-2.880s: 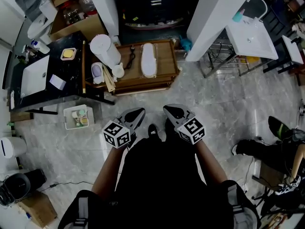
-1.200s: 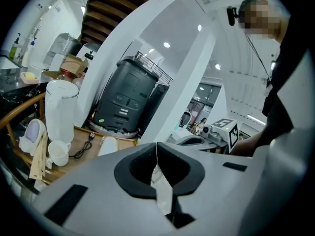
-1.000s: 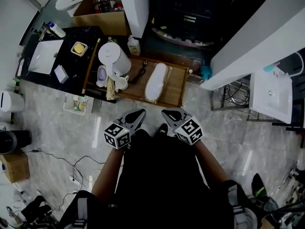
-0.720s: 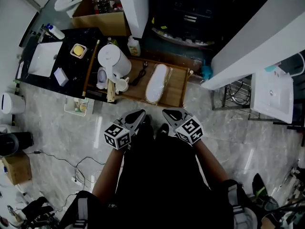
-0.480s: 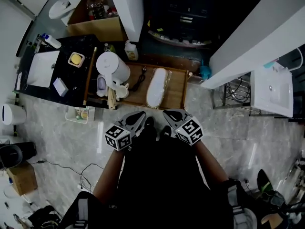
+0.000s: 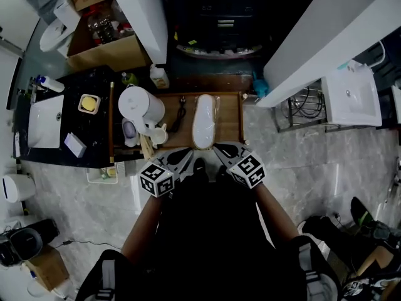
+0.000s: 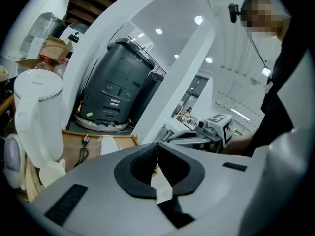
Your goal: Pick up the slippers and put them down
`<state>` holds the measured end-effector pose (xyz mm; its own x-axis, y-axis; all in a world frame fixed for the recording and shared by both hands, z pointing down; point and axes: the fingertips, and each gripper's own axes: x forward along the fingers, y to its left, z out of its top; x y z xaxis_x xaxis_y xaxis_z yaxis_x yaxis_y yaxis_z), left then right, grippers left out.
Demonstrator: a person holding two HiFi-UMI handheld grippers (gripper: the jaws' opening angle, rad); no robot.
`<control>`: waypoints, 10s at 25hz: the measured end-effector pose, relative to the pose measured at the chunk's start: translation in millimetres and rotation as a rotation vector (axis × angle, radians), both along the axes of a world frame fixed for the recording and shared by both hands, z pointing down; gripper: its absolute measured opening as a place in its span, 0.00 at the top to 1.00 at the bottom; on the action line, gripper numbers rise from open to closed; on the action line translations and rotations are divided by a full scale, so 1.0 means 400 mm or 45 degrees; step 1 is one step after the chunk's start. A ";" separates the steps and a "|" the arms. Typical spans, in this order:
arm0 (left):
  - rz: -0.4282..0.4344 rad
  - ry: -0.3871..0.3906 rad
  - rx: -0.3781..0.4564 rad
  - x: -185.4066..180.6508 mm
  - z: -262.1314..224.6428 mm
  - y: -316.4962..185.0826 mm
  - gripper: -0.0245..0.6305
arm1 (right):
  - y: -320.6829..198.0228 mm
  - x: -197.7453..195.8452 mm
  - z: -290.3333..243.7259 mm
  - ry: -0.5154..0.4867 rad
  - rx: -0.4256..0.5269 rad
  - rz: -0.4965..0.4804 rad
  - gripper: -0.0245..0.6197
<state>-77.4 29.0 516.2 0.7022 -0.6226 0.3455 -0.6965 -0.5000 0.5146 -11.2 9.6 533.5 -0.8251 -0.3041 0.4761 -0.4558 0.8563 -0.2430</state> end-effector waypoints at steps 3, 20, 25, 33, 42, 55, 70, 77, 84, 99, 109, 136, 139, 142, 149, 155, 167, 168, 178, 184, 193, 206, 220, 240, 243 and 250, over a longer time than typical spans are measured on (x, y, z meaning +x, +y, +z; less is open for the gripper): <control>0.069 0.005 -0.010 -0.008 0.016 -0.014 0.94 | -0.015 -0.009 0.013 0.015 -0.006 0.065 0.95; 0.111 0.000 -0.127 -0.030 0.156 -0.097 0.94 | -0.068 -0.046 0.142 0.059 -0.130 0.037 0.95; 0.075 -0.002 -0.173 -0.035 0.218 -0.115 0.94 | -0.083 -0.051 0.203 0.077 -0.177 -0.006 0.95; 0.046 0.045 -0.254 -0.015 0.293 -0.155 0.94 | -0.103 -0.046 0.279 0.113 -0.256 -0.050 0.95; 0.035 -0.004 -0.365 -0.026 0.394 -0.175 0.94 | -0.117 -0.035 0.350 0.147 -0.360 -0.084 0.95; -0.020 -0.039 -0.498 -0.031 0.515 -0.210 0.74 | -0.142 -0.023 0.462 0.216 -0.462 -0.045 0.73; 0.011 -0.057 -0.640 -0.018 0.619 -0.221 0.54 | -0.192 -0.012 0.569 0.191 -0.629 0.146 0.52; 0.046 -0.061 -0.703 -0.006 0.648 -0.216 0.54 | -0.186 -0.024 0.582 0.140 -0.715 0.129 0.52; 0.047 -0.029 -0.726 -0.005 0.647 -0.217 0.54 | -0.173 -0.051 0.586 0.130 -0.765 0.096 0.52; 0.073 -0.012 -0.675 0.018 0.607 -0.231 0.55 | -0.183 -0.035 0.554 0.131 -0.725 0.125 0.54; 0.048 -0.006 -0.612 0.014 0.543 -0.233 0.55 | -0.190 -0.037 0.492 0.107 -0.665 0.122 0.55; 0.014 0.094 -0.348 0.038 0.214 -0.203 0.55 | -0.170 -0.010 0.161 0.001 -0.478 0.073 0.55; 0.023 0.046 -0.324 0.030 0.190 -0.200 0.55 | -0.172 -0.016 0.135 -0.011 -0.450 0.055 0.57; 0.027 0.019 -0.301 0.020 0.173 -0.193 0.55 | -0.168 -0.028 0.115 -0.017 -0.415 0.044 0.57; 0.003 0.048 -0.267 -0.002 0.120 -0.188 0.55 | -0.164 -0.049 0.058 -0.061 -0.384 0.044 0.57; 0.014 0.052 -0.220 -0.007 0.078 -0.201 0.55 | -0.172 -0.052 0.012 -0.095 -0.338 0.068 0.57; 0.035 0.049 -0.182 -0.008 0.057 -0.213 0.55 | -0.180 -0.052 -0.006 -0.108 -0.313 0.090 0.58; 0.036 0.049 -0.181 -0.007 0.056 -0.212 0.55 | -0.179 -0.052 -0.007 -0.107 -0.311 0.089 0.58; 0.037 0.059 -0.164 -0.006 0.049 -0.207 0.56 | -0.171 -0.048 -0.009 -0.104 -0.303 0.095 0.58; 0.037 0.053 -0.165 -0.005 0.051 -0.206 0.56 | -0.170 -0.048 -0.008 -0.105 -0.301 0.092 0.58; 0.033 0.046 -0.155 -0.005 0.046 -0.206 0.56 | -0.170 -0.047 -0.012 -0.113 -0.292 0.093 0.58; 0.028 0.057 -0.162 -0.004 0.052 -0.207 0.56 | -0.170 -0.047 -0.012 -0.107 -0.278 0.097 0.58; 0.037 0.063 -0.173 0.000 0.063 -0.204 0.56 | -0.165 -0.043 0.004 -0.098 -0.288 0.115 0.58; 0.059 -0.029 -0.351 0.014 0.197 -0.159 0.56 | -0.126 -0.031 0.153 0.011 -0.426 0.050 0.58; 0.075 -0.049 -0.380 0.027 0.226 -0.157 0.56 | -0.122 -0.018 0.190 0.059 -0.452 0.021 0.58; 0.074 -0.054 -0.451 0.053 0.284 -0.157 0.56 | -0.125 0.008 0.254 0.090 -0.522 -0.012 0.58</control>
<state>-56.4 -33.7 629.9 0.7134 -0.4184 0.5621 -0.6965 -0.3351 0.6345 -8.2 -40.4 635.2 -0.7881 -0.0702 0.6116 -0.4762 0.6991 -0.5334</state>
